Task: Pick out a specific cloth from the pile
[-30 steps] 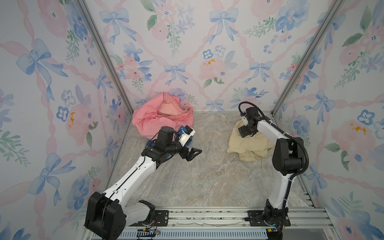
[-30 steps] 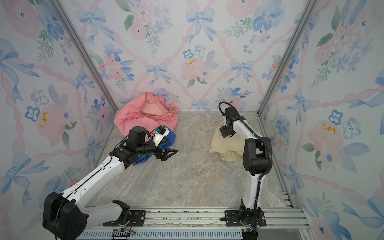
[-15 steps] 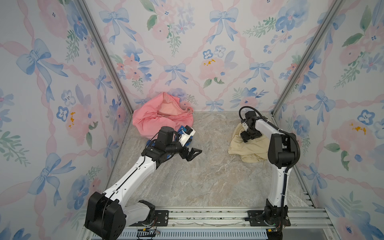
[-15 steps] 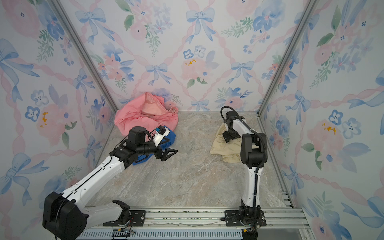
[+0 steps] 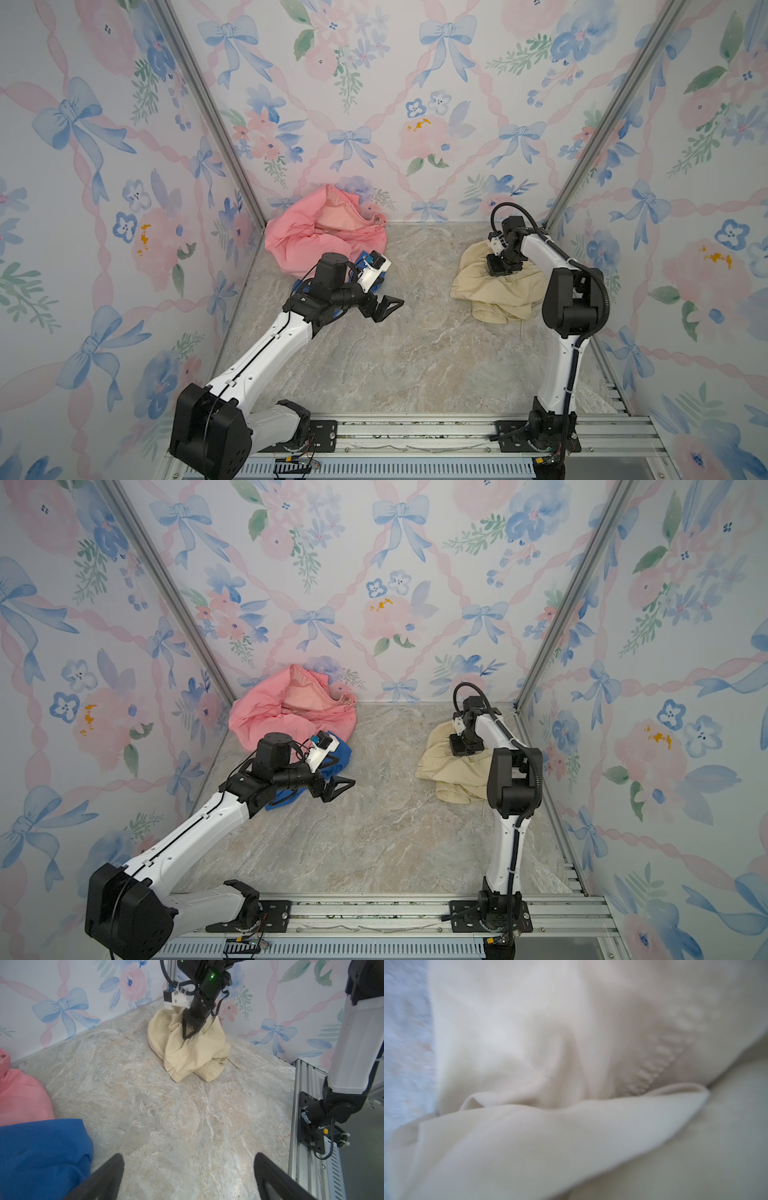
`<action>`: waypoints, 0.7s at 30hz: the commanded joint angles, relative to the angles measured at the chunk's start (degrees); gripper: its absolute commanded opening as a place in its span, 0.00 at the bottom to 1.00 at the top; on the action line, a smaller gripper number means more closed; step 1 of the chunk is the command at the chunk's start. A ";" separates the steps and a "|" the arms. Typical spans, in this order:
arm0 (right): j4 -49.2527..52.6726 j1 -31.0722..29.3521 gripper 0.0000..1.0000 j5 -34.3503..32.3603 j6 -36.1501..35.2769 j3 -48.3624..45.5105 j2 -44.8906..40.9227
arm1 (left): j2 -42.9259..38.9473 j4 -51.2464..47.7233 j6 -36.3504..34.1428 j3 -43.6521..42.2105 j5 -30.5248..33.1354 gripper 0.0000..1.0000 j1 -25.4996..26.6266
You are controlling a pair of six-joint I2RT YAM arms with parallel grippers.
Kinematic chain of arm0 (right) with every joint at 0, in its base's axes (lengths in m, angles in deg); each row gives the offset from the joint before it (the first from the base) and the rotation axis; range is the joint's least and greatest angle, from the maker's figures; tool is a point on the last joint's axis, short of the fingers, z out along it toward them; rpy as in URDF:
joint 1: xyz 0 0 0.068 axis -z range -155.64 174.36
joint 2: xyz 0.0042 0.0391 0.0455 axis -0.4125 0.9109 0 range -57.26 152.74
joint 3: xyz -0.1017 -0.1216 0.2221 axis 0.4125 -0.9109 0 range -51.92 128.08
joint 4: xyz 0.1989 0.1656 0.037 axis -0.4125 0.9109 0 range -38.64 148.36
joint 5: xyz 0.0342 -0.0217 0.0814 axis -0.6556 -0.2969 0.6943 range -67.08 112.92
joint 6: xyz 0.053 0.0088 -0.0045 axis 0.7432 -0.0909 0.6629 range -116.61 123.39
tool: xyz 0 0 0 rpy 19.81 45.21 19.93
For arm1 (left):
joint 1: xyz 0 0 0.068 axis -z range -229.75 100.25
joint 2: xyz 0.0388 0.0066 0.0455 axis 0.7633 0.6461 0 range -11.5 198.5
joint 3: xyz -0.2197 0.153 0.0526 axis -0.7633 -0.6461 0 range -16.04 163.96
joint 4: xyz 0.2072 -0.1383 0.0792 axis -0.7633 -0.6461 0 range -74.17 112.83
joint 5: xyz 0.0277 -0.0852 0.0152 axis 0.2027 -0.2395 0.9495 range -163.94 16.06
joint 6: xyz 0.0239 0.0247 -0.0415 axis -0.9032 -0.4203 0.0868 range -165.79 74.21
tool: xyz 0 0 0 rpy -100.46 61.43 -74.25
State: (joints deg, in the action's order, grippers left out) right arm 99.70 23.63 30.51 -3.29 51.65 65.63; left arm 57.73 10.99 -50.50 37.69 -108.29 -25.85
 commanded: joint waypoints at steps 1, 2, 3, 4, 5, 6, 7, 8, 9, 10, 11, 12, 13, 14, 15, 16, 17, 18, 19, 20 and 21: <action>-3.36 0.95 0.00 14.71 6.40 3.27 -8.65 | -0.63 0.35 -0.03 0.56 0.35 0.98 -0.51; -3.42 1.24 0.00 17.24 7.70 4.93 -9.66 | -0.67 0.35 -0.01 0.58 0.42 0.98 -0.52; -3.42 1.33 0.00 19.29 9.01 6.62 -10.39 | -0.68 0.33 0.02 0.57 0.42 0.98 -0.52; -3.68 1.45 0.00 21.25 10.03 8.14 -10.92 | -0.64 0.37 -0.01 0.58 0.47 0.98 -0.52; -4.74 1.73 0.00 23.84 11.73 9.23 -11.55 | -0.75 0.36 0.02 0.58 0.47 0.98 -0.52; -6.94 2.20 0.00 26.98 13.93 9.63 -12.21 | -0.76 0.35 0.05 0.56 0.51 0.98 -0.52; -9.77 2.75 0.00 29.95 16.91 9.49 -12.81 | -0.80 0.38 0.04 0.58 0.51 0.98 -0.52; -14.34 3.63 0.00 33.53 21.48 8.41 -13.62 | -0.89 0.37 0.07 0.52 0.65 0.98 -0.46; -21.66 4.74 0.00 37.35 28.14 6.21 -14.53 | -0.91 0.33 0.03 0.50 0.75 0.98 -0.52; -28.23 5.53 0.00 41.88 33.51 4.30 -15.16 | -0.89 0.32 0.08 0.49 0.86 0.98 -0.51; -35.02 6.32 0.00 44.31 39.75 2.39 -15.86 | -0.96 0.30 0.06 0.49 0.95 0.98 -0.52; -44.11 7.39 0.00 46.08 48.20 -1.62 -16.55 | -0.96 0.33 0.10 0.41 1.04 0.98 -0.52; -50.76 8.39 0.00 46.80 53.87 -4.52 -16.90 | -0.97 0.33 0.05 0.41 1.04 0.98 -0.52; -58.29 9.81 0.00 47.59 60.48 -8.03 -17.02 | -0.97 0.32 0.09 0.41 0.96 0.98 -0.52; -65.83 11.19 0.00 48.36 66.52 -11.14 -16.58 | -0.99 0.35 0.08 0.46 0.95 0.98 -0.52; -72.13 12.51 0.00 49.27 71.66 -13.66 -15.80 | -1.05 0.33 0.10 0.45 1.00 0.98 -0.47; -80.12 13.87 0.00 50.21 77.67 -16.81 -14.62 | -1.12 0.32 0.06 0.41 1.07 0.98 -0.50; -86.68 15.01 0.00 50.85 82.44 -19.20 -13.30 | -1.17 0.38 0.10 0.41 1.04 0.98 -0.52; -94.77 16.28 0.00 51.84 88.17 -21.54 -11.40 | -1.15 0.36 0.11 0.41 1.04 0.98 -0.52; -102.54 17.36 0.00 52.69 93.53 -23.57 -9.11 | -1.12 0.34 0.09 0.41 1.04 0.98 -0.47; -109.25 18.15 0.00 53.17 97.76 -24.91 -7.00 | -1.18 0.35 0.12 0.41 1.00 0.98 -0.52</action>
State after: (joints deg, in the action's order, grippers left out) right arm 20.58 39.54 78.45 71.46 30.71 53.94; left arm 57.66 10.99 -50.50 37.69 -107.39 -25.92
